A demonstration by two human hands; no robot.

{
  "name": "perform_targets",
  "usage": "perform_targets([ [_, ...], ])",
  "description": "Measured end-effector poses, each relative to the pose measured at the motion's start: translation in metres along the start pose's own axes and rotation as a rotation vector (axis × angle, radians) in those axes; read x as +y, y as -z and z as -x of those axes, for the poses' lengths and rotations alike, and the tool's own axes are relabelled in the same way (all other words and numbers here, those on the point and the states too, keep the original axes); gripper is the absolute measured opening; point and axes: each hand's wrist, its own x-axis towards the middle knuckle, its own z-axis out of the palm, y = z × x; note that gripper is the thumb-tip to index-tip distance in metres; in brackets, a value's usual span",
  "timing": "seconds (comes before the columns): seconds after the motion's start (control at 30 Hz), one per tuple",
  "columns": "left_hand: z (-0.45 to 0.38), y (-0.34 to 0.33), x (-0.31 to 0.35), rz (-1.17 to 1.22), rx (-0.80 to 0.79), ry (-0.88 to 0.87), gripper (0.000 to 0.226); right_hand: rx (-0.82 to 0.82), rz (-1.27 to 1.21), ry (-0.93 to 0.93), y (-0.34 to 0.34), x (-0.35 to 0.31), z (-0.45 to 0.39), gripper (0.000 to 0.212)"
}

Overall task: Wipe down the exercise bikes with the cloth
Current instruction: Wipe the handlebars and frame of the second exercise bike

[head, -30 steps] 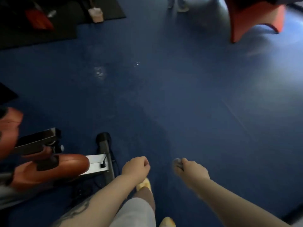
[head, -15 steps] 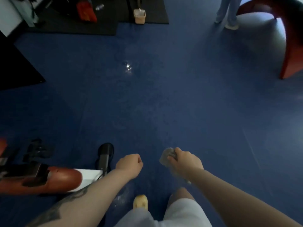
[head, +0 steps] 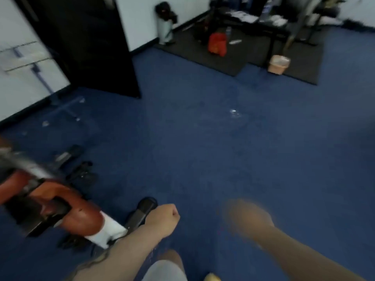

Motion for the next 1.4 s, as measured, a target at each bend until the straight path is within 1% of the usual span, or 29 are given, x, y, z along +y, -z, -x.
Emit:
perform_targets([
  [0.07,-0.015,0.015,-0.006,0.084,0.076,0.108,0.026,-0.005,0.05,0.091,0.021,-0.02,-0.039,0.034],
  [0.13,-0.031,0.033,-0.015,0.107,0.119,0.22,0.03,-0.005,0.058,0.191,0.037,-0.05,-0.076,0.034],
  [0.23,-0.062,0.059,-0.045,0.207,0.103,0.353,0.03,-0.029,0.09,0.331,0.058,-0.112,-0.133,0.034],
  [0.33,-0.089,0.089,-0.07,0.255,0.044,0.405,0.028,-0.018,0.135,0.424,0.082,-0.166,-0.173,0.036],
  [0.37,-0.098,0.1,-0.075,0.258,0.057,0.422,0.027,-0.022,0.137,0.453,0.092,-0.181,-0.187,0.037],
  [0.47,-0.13,0.144,-0.082,0.284,0.128,0.427,0.022,-0.013,0.142,0.535,0.127,-0.225,-0.228,0.037],
  [0.57,-0.167,0.191,-0.077,0.388,0.179,0.435,0.026,-0.017,0.166,0.59,0.168,-0.262,-0.267,0.036],
  [0.67,-0.211,0.23,-0.067,0.479,0.227,0.432,0.026,-0.033,0.185,0.642,0.2,-0.29,-0.314,0.037],
  [0.77,-0.257,0.272,-0.069,0.539,0.292,0.489,0.025,-0.046,0.268,0.711,0.235,-0.327,-0.37,0.038],
  [0.9,-0.297,0.318,-0.081,0.638,0.405,0.621,0.022,-0.033,0.396,0.873,0.284,-0.393,-0.431,0.032],
  [1.0,-0.316,0.342,-0.089,0.724,0.466,0.719,0.023,-0.019,0.446,1.033,0.311,-0.453,-0.46,0.03],
  [1.1,-0.315,0.362,-0.103,0.797,0.517,0.817,0.024,-0.039,0.457,1.145,0.32,-0.515,-0.474,0.027],
  [1.3,-0.299,0.39,-0.172,0.896,0.582,0.985,0.019,-0.072,0.438,1.407,0.31,-0.644,-0.483,0.02],
  [1.4,-0.292,0.418,-0.217,0.942,0.648,1.019,0.02,-0.074,0.4,1.53,0.308,-0.705,-0.481,0.015],
])
